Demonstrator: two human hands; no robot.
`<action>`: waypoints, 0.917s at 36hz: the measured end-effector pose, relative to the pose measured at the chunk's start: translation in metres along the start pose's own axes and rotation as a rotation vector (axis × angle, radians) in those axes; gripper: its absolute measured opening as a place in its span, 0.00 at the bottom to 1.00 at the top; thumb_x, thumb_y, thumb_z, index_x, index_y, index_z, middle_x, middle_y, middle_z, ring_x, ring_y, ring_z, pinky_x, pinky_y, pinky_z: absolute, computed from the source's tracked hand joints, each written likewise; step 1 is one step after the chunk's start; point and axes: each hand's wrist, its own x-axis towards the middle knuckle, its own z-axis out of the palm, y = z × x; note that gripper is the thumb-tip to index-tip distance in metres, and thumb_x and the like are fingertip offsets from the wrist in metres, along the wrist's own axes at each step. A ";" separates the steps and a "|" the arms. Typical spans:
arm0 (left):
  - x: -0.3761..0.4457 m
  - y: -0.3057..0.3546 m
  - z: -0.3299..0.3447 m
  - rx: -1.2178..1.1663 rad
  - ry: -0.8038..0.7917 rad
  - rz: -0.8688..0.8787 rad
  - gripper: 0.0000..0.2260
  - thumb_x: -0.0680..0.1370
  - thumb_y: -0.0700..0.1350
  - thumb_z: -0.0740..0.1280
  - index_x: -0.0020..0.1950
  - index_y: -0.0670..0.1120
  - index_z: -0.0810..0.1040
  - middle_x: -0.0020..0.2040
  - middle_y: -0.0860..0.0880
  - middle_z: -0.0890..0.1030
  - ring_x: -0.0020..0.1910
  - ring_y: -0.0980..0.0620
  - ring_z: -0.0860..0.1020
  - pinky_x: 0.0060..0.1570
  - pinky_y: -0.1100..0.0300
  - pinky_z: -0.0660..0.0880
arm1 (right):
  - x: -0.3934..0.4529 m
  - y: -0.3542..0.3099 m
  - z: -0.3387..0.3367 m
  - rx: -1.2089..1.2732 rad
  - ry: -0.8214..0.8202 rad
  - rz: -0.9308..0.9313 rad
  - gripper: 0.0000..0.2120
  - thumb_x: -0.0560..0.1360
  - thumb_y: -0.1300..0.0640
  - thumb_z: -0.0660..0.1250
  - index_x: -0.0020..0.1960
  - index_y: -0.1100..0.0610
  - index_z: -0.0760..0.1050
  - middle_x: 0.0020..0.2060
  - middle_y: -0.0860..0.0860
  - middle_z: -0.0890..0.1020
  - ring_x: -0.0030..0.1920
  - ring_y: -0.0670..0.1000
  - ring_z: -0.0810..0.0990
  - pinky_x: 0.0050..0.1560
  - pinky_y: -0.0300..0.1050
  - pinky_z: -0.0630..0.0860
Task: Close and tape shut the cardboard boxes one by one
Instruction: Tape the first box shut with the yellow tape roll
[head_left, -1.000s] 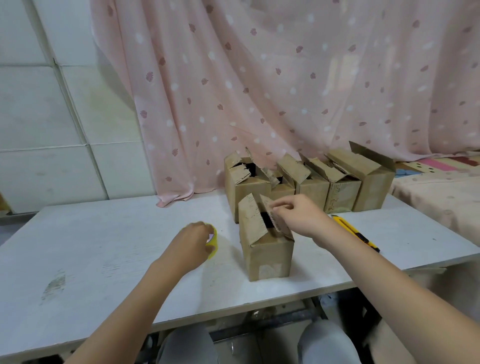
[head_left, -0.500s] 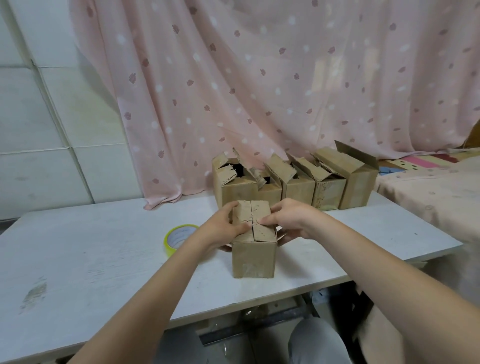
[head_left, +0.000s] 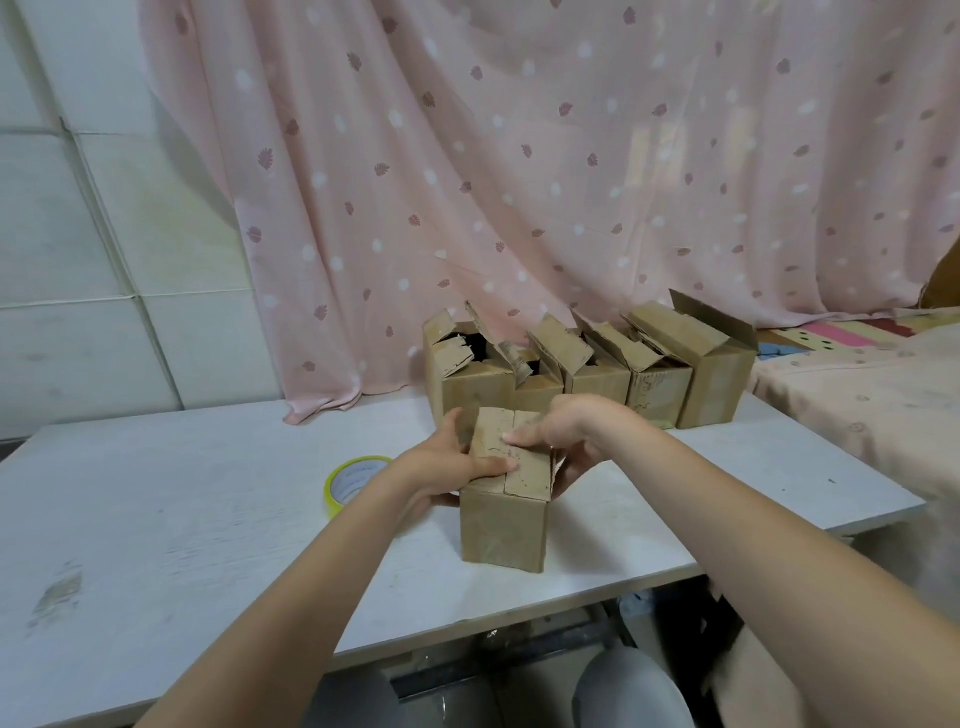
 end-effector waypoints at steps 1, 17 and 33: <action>0.001 0.001 0.000 -0.003 -0.006 -0.013 0.44 0.70 0.51 0.79 0.79 0.53 0.57 0.63 0.52 0.79 0.55 0.53 0.82 0.46 0.57 0.82 | 0.000 -0.001 -0.001 -0.037 -0.001 0.013 0.26 0.76 0.51 0.73 0.64 0.68 0.70 0.58 0.65 0.79 0.54 0.65 0.83 0.53 0.62 0.82; -0.031 0.010 0.011 0.733 -0.004 0.192 0.45 0.69 0.67 0.72 0.79 0.53 0.57 0.67 0.47 0.68 0.67 0.48 0.71 0.64 0.54 0.72 | 0.007 0.015 -0.005 -0.206 0.144 -0.075 0.36 0.65 0.39 0.80 0.62 0.61 0.76 0.55 0.59 0.82 0.47 0.60 0.85 0.50 0.56 0.84; -0.017 -0.006 -0.008 1.013 -0.051 0.475 0.25 0.85 0.50 0.59 0.80 0.58 0.54 0.82 0.50 0.50 0.80 0.50 0.48 0.76 0.51 0.42 | -0.014 0.057 0.002 -0.788 0.386 -0.612 0.26 0.83 0.42 0.58 0.78 0.47 0.63 0.81 0.53 0.54 0.81 0.54 0.50 0.79 0.56 0.42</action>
